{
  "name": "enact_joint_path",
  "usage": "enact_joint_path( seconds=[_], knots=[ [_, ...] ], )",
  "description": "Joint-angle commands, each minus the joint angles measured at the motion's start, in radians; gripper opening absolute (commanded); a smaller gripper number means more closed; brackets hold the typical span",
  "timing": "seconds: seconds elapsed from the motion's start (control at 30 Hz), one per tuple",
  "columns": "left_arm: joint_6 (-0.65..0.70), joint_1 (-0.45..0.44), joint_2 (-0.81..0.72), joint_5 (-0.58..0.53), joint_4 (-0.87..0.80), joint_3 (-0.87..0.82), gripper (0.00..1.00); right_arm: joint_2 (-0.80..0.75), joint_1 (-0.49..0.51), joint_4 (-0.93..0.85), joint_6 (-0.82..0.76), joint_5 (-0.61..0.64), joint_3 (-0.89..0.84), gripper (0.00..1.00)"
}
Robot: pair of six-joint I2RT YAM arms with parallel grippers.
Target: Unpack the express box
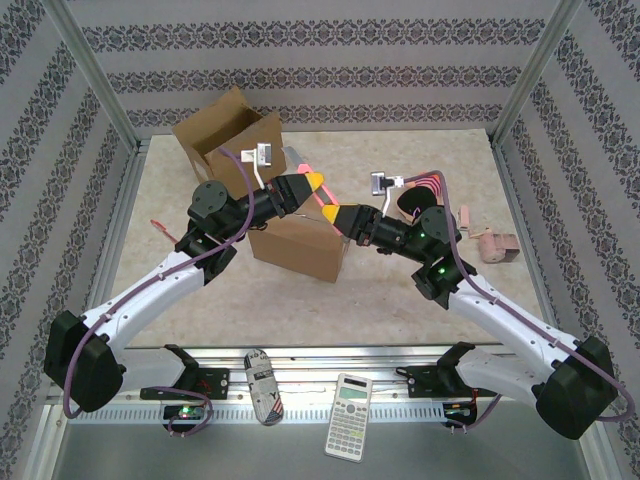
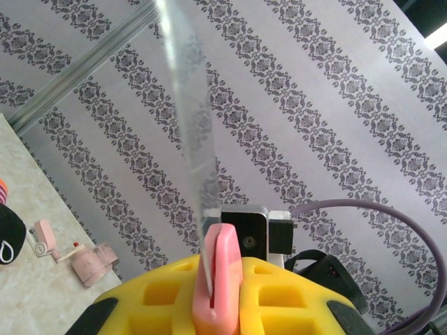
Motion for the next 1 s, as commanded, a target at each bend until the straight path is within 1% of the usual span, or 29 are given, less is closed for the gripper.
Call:
enact_joint_path(
  seconds=[0.0,0.03,0.07,0.1,0.13,0.2,0.23,0.27,0.33,0.43,0.53,0.63,0.7,0.77,0.97],
  knots=[
    [0.049,0.005,-0.008,-0.031,-0.007,-0.018,0.00,-0.021,0.020,0.107,0.002,0.015,0.000,0.03],
    [0.053,0.006,-0.009,-0.031,-0.013,-0.018,0.00,-0.023,0.019,0.103,0.003,0.026,-0.002,0.00],
    [0.061,0.006,-0.012,-0.030,-0.024,-0.017,0.00,-0.025,0.019,0.101,0.005,0.039,-0.006,0.00],
    [0.070,0.006,-0.014,-0.029,-0.039,-0.015,0.02,-0.026,0.020,0.096,0.006,0.050,-0.009,0.00],
    [0.085,0.007,-0.018,-0.027,-0.067,-0.009,0.13,-0.032,0.020,0.089,0.002,0.060,-0.012,0.00],
    [0.132,0.012,-0.034,-0.029,-0.152,0.007,0.43,-0.048,0.018,0.056,-0.005,0.080,-0.017,0.00],
    [0.163,0.019,-0.046,-0.036,-0.212,0.019,0.77,-0.060,0.013,0.032,-0.010,0.090,-0.021,0.00],
    [0.198,0.029,-0.056,-0.046,-0.295,0.036,1.00,-0.074,0.004,0.012,-0.012,0.096,-0.028,0.00],
    [0.267,0.053,-0.076,-0.072,-0.459,0.075,1.00,-0.112,-0.030,-0.032,0.002,0.103,-0.046,0.00],
    [0.352,0.099,-0.094,-0.137,-0.715,0.136,1.00,-0.191,-0.114,-0.136,0.027,0.085,-0.077,0.00],
    [0.413,0.148,-0.085,-0.239,-0.938,0.186,1.00,-0.293,-0.189,-0.373,-0.020,0.072,-0.073,0.00],
    [0.497,0.164,-0.056,-0.394,-1.099,0.226,1.00,-0.386,-0.237,-0.583,-0.084,0.059,-0.064,0.00],
    [0.560,0.166,-0.027,-0.486,-1.139,0.237,1.00,-0.440,-0.251,-0.690,-0.122,0.063,-0.061,0.00],
    [0.623,0.167,0.005,-0.550,-1.122,0.231,1.00,-0.488,-0.256,-0.737,-0.133,0.056,-0.078,0.00],
    [0.743,0.167,0.094,-0.594,-0.929,0.177,1.00,-0.565,-0.256,-0.782,-0.128,0.052,-0.157,0.00]
  ],
)
